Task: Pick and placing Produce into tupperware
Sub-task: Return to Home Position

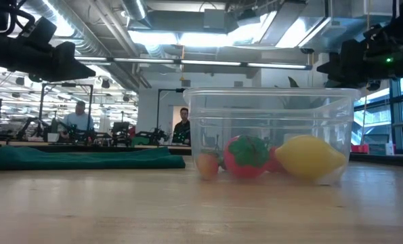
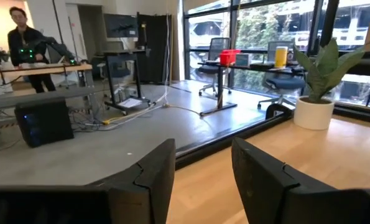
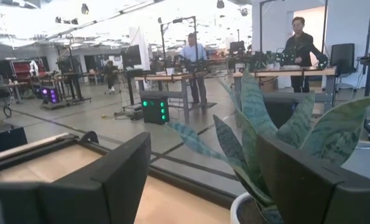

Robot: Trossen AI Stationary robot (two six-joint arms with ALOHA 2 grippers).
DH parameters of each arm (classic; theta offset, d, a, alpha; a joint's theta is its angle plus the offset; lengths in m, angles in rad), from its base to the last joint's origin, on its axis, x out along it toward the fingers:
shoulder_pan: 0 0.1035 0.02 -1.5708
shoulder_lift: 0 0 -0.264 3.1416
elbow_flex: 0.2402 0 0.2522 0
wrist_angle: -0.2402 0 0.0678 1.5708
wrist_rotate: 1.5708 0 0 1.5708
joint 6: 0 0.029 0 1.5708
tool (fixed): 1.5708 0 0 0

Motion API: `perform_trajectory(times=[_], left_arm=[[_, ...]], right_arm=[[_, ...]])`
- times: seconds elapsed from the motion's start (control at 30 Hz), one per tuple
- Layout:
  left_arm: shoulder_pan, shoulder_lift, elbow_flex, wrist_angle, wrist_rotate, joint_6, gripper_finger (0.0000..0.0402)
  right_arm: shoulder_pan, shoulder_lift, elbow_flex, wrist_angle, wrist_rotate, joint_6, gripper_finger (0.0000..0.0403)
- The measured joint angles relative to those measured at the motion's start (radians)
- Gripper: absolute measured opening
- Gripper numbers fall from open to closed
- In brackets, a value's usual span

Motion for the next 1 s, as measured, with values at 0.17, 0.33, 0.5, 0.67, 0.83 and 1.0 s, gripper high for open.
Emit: perform_trajectory(times=[0.17,0.33,0.5,0.67,0.83,1.0], left_arm=[[0.000,0.000,0.000,0.001,0.000,0.000,0.0148],[0.000,0.000,0.000,0.001,0.000,0.000,0.0155],[0.000,0.000,0.000,0.001,0.000,0.000,0.0161],[0.000,0.000,0.000,0.002,0.000,0.000,0.0156],[0.000,0.000,0.000,0.002,0.000,0.000,0.0148],[0.000,0.000,0.000,0.002,0.000,0.000,0.0145]], right_arm=[[0.000,0.000,0.000,-0.019,0.000,-0.001,0.0289],[0.000,0.000,0.000,-0.019,0.000,-0.002,0.0289],[0.000,0.000,0.000,-0.019,0.000,-0.003,0.0289],[0.000,0.000,0.000,-0.019,0.000,-0.003,0.0289],[0.000,0.000,0.000,-0.019,0.000,-0.003,0.0289],[0.000,0.000,0.000,-0.019,0.000,-0.003,0.0289]])
